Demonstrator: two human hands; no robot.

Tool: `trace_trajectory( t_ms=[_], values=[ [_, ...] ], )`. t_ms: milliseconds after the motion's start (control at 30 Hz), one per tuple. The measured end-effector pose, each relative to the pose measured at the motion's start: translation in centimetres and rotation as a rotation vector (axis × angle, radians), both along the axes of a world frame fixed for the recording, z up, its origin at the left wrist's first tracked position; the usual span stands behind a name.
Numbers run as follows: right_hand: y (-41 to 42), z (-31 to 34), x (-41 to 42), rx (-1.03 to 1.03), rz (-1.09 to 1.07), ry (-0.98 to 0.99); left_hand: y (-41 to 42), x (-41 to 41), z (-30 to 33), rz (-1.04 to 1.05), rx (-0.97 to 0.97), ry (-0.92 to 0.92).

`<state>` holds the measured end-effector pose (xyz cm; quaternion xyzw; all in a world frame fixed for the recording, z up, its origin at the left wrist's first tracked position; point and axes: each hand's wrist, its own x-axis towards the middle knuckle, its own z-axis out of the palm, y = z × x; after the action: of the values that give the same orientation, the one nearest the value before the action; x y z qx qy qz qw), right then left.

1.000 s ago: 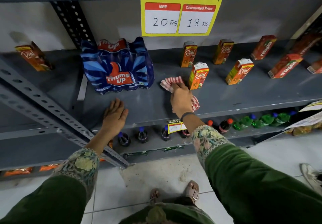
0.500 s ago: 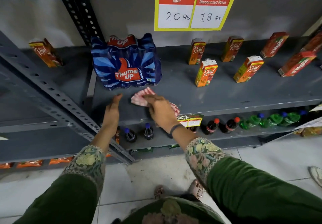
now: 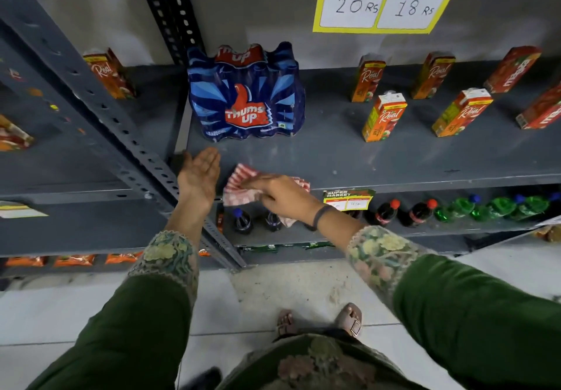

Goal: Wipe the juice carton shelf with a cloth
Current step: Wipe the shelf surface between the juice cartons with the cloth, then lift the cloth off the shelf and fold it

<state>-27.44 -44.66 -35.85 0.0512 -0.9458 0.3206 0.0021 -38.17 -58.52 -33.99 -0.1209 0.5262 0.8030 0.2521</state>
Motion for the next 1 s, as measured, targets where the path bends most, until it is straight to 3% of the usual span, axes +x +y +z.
trace_trajectory(
  t_ms=[33, 100, 167, 233, 333, 433, 500, 567, 667, 733, 800, 867, 933, 1000],
  values=[
    [0.3, 0.1, 0.6, -0.080, -0.043, -0.032, 0.0, 0.1, 0.3, -0.009, 0.017, -0.004],
    [1.7, -0.3, 1.4, -0.226, -0.379, 0.038, 0.0, 0.2, 0.4, -0.028, -0.020, 0.008],
    [4.2, -0.8, 1.9, -0.108, -0.836, 0.175, -0.1, -0.1, -0.1, -0.028, -0.006, -0.014],
    [5.7, -1.4, 2.4, 0.100, -1.062, 0.150, -0.2, 0.2, 0.3, -0.038, -0.002, 0.011],
    [3.6, -1.8, 2.0, 0.253, -0.803, 0.036, -0.3, 0.2, 0.1, -0.035, 0.004, 0.018],
    [-0.8, -1.0, 1.7, 0.094, -0.292, 0.107, -0.3, -0.1, -0.1, -0.040, -0.021, 0.029],
    [-2.4, -0.5, 2.2, 0.010, -0.062, 0.129, -0.4, -0.1, -0.2, -0.041, -0.016, 0.043],
    [-2.0, -0.2, 2.9, -0.058, -0.159, 0.192, -0.3, -0.1, -0.1, -0.046, -0.007, 0.056],
    [1.2, 0.1, 2.6, -0.001, -0.797, 0.198, -0.2, -0.1, -0.2, -0.027, -0.005, 0.031],
    [3.2, -0.3, 1.8, 0.129, -0.935, 0.096, -0.2, 0.0, -0.2, -0.025, -0.011, 0.025],
    [3.0, -0.7, 1.2, 0.200, -0.735, 0.009, -0.1, 0.1, -0.3, -0.009, -0.017, 0.028],
    [1.2, -0.7, 1.5, 0.188, -0.445, 0.048, 0.5, 0.4, 0.0, 0.012, -0.054, 0.055],
    [-0.5, -0.3, 2.5, 0.057, -0.227, 0.064, 1.1, 0.9, 0.4, -0.019, -0.150, 0.135],
    [-1.0, 0.1, 4.0, -0.168, -0.170, 0.015, 2.1, 2.0, 0.7, -0.116, -0.321, 0.236]
  ],
)
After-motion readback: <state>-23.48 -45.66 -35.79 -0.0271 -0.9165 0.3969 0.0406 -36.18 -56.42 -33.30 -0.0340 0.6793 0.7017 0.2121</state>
